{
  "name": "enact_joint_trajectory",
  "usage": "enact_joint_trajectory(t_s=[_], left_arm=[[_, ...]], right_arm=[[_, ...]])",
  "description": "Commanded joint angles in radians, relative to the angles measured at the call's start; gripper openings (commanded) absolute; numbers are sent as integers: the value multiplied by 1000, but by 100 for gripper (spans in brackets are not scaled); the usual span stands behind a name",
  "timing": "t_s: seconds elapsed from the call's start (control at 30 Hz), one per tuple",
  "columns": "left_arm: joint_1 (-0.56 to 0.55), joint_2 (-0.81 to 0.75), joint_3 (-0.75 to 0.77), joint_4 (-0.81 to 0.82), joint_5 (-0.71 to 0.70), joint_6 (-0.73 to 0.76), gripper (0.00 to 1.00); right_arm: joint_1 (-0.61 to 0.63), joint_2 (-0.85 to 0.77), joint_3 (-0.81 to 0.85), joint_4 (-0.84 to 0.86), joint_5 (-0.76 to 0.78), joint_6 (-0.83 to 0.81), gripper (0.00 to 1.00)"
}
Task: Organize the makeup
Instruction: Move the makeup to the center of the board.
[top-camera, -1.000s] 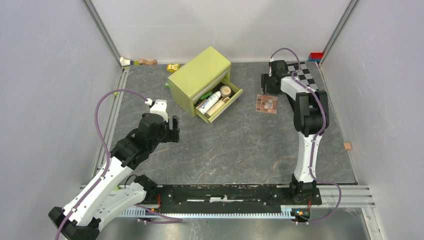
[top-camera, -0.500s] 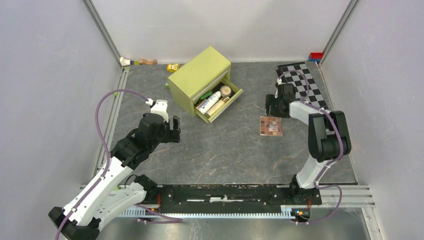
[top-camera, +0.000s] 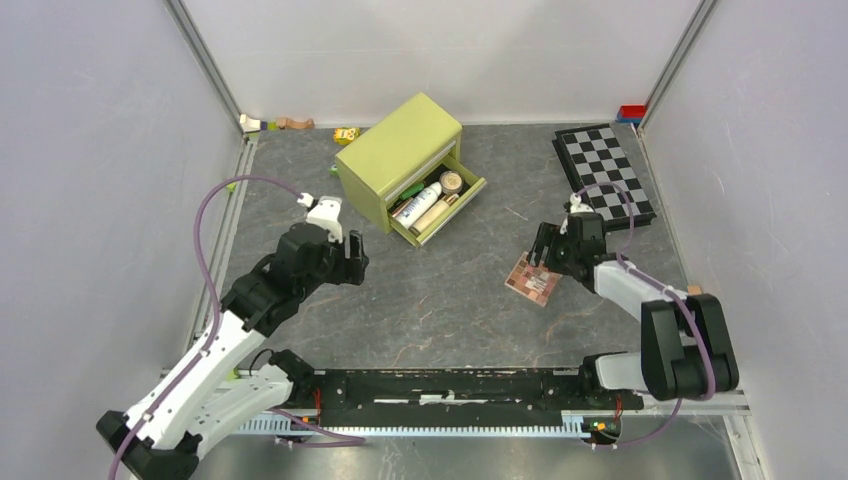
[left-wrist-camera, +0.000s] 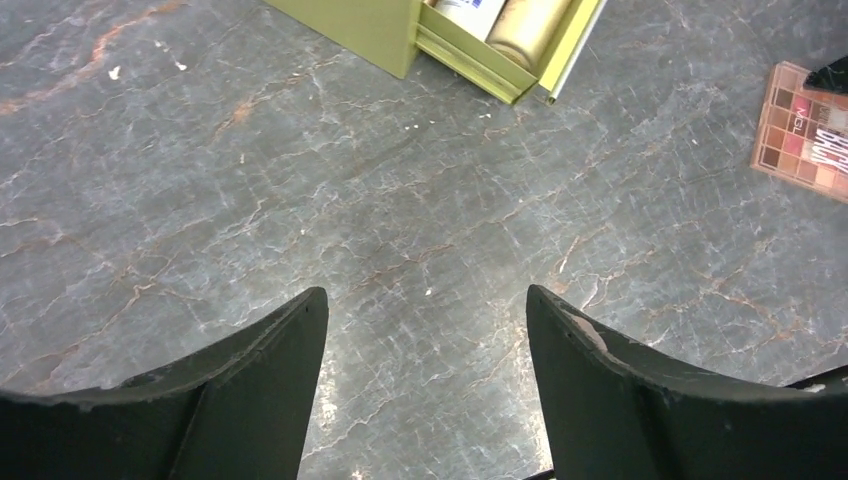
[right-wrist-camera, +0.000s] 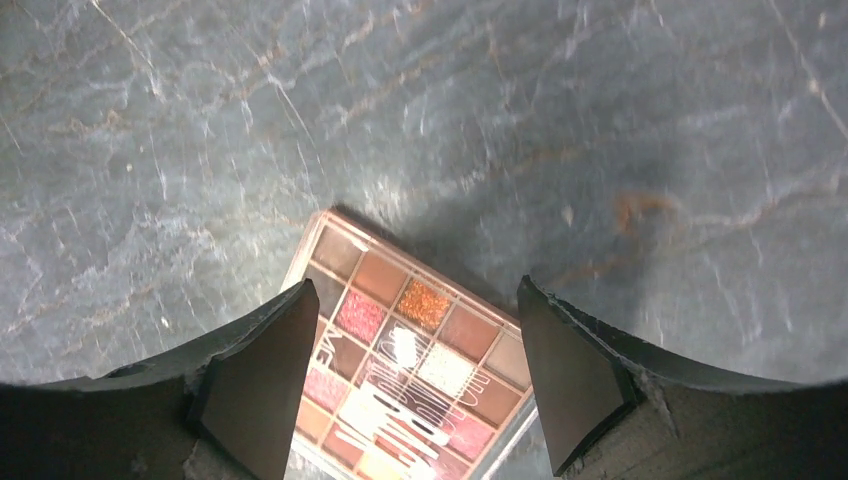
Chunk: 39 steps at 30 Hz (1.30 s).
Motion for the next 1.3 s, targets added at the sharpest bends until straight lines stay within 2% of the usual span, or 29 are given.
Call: enact_joint_trajectory(t_s=[0.0, 0.1, 0.2, 0.33, 0.43, 0.6, 0.77, 1.07, 1.27], left_arm=[[-54, 58, 72, 57, 74, -58, 78], [-183, 117, 104, 70, -9, -87, 79], [-318, 189, 131, 102, -67, -121, 79], [-400, 272, 101, 229, -40, -206, 79], [-446, 313, 68, 306, -34, -258, 79], [-497, 368, 43, 363, -52, -322, 79], [-517, 391, -2, 394, -95, -396, 78], [-517, 392, -107, 467, -90, -463, 77], [-519, 416, -115, 489, -94, -465, 77]], right_arm=[[4, -118, -57, -87, 73, 63, 81], [-3, -158, -33, -133, 149, 69, 82], [-5, -155, -24, -162, 157, 57, 83], [-6, -121, -39, -143, 117, 22, 83], [-6, -88, -39, -118, 29, -28, 82], [-4, -90, -69, -91, -78, -51, 80], [10, -160, -151, -54, -145, -9, 79], [159, -300, -313, 17, -164, 106, 78], [287, -290, -352, 123, -144, 186, 78]])
